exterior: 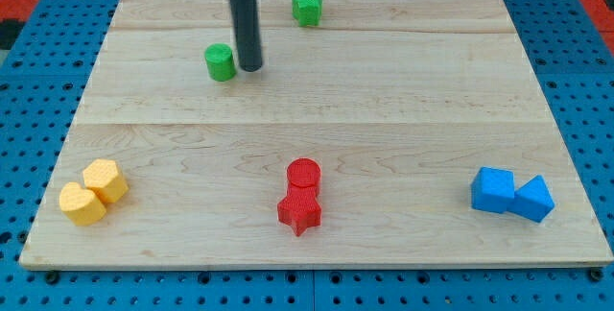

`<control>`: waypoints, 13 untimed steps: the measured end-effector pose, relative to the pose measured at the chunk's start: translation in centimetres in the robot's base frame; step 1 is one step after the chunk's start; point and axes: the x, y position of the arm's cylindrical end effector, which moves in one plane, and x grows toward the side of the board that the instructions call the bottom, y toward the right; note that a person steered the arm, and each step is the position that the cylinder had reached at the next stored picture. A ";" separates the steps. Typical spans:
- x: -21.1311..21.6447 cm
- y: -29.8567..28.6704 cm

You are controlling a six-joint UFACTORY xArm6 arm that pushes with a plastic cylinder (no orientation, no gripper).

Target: Push the yellow heart into the red blocks

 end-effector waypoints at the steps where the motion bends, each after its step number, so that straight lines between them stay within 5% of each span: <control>1: -0.5 -6.7; 2: -2.9 -8.7; 5: 20.3 -4.9; 6: 25.7 -13.4; 7: 25.1 -20.1; 8: 20.3 -16.7; 10: 19.1 -8.0; 11: 15.4 -12.8; 13: 17.9 -8.2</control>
